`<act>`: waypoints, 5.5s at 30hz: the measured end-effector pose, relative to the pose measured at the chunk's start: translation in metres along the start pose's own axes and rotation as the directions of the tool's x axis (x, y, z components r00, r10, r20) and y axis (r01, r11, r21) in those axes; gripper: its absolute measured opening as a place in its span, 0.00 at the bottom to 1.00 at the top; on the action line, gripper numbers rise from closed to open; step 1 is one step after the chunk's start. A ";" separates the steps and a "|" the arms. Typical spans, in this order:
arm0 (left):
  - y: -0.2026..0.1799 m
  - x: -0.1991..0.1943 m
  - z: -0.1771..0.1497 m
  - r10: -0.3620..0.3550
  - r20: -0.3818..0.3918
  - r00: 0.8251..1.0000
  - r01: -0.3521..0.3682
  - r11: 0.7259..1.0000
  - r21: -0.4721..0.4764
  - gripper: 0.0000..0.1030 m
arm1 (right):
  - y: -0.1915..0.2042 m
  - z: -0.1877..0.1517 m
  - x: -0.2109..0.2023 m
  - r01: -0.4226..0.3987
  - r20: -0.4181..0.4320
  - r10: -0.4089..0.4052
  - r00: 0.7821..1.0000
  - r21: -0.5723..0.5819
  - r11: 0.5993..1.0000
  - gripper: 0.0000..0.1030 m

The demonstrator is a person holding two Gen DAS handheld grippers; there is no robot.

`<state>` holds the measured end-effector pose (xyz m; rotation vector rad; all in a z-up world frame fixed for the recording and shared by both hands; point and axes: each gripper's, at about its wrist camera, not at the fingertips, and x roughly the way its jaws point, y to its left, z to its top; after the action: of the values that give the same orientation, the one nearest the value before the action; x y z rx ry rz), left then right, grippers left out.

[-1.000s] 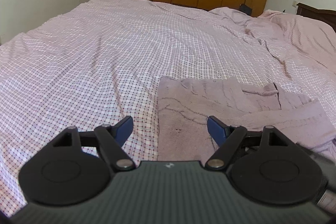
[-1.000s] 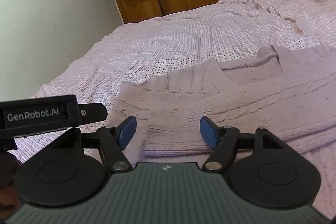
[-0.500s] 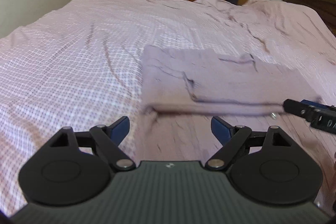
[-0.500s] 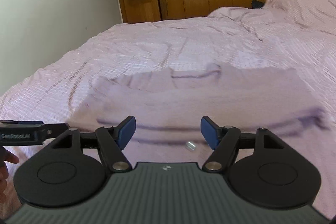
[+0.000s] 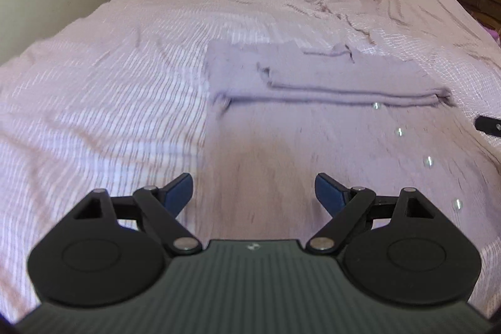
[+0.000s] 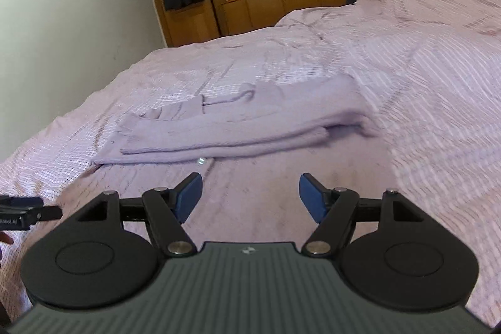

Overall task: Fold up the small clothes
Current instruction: 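Move both open grippers back above the folded cardigan, then grasp the ribbed cardigan hem with the left gripper while the right gripper grasps beside it, then lift the held hem with both grippers and fold it toward the collar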

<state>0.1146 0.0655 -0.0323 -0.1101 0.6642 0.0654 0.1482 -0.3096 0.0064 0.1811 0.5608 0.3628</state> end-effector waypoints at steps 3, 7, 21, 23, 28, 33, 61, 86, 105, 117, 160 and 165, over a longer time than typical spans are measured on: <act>0.005 -0.008 -0.013 -0.004 -0.017 1.000 0.004 1.000 -0.008 0.84 | -0.016 -0.018 -0.018 -0.021 0.002 0.020 1.000 0.024 0.999 0.73; 0.013 -0.013 -0.025 -0.025 -0.042 0.999 0.023 0.999 -0.032 0.84 | -0.034 -0.026 -0.034 -0.092 0.005 0.092 0.996 0.107 0.990 0.73; 0.016 -0.014 -0.044 -0.057 -0.030 0.998 0.057 0.998 -0.015 0.96 | -0.054 -0.028 -0.049 -0.009 -0.106 0.016 0.994 0.068 0.998 0.73; 0.015 -0.014 -0.043 -0.052 -0.040 0.998 0.051 0.999 -0.014 0.97 | -0.060 -0.030 -0.052 0.002 -0.090 0.007 0.996 0.098 0.995 0.73; 0.012 -0.009 -0.040 -0.032 -0.045 0.998 0.030 0.998 -0.047 0.99 | -0.075 -0.034 -0.057 0.092 -0.104 -0.079 0.991 0.125 0.988 0.73; 0.005 -0.010 -0.044 -0.034 -0.023 0.999 0.033 0.999 -0.038 0.91 | -0.116 -0.045 -0.067 0.064 -0.120 -0.029 0.992 0.299 0.952 0.72; 0.031 -0.031 -0.055 -0.219 -0.045 0.975 0.207 0.961 -0.186 0.40 | -0.125 -0.068 -0.072 -0.219 -0.098 0.287 0.953 0.434 0.874 0.70; 0.019 -0.039 -0.055 -0.183 -0.051 0.982 0.172 0.970 -0.172 0.12 | -0.118 -0.081 -0.078 -0.197 -0.103 0.259 0.960 0.405 0.893 0.09; 0.010 -0.049 -0.034 -0.186 0.031 0.982 0.188 0.969 -0.158 0.12 | -0.095 -0.066 -0.078 -0.213 -0.051 0.241 0.969 0.315 0.925 0.09; 0.003 -0.038 -0.014 -0.189 0.052 0.981 0.195 0.966 -0.168 0.12 | -0.075 -0.045 -0.074 -0.162 -0.004 0.168 0.986 0.252 0.954 0.09; 0.003 0.004 0.111 -0.206 0.199 0.958 0.244 0.951 -0.190 0.12 | -0.056 0.063 -0.019 -0.191 0.089 0.176 0.980 0.208 0.959 0.09; 0.013 0.017 0.128 -0.208 0.212 0.955 0.251 0.947 -0.200 0.12 | -0.056 0.082 0.005 -0.195 0.121 0.172 0.978 0.215 0.957 0.09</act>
<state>0.2053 0.0949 0.0560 -0.3954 0.4487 -0.0750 0.2130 -0.3650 0.0574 0.4708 0.4857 0.4678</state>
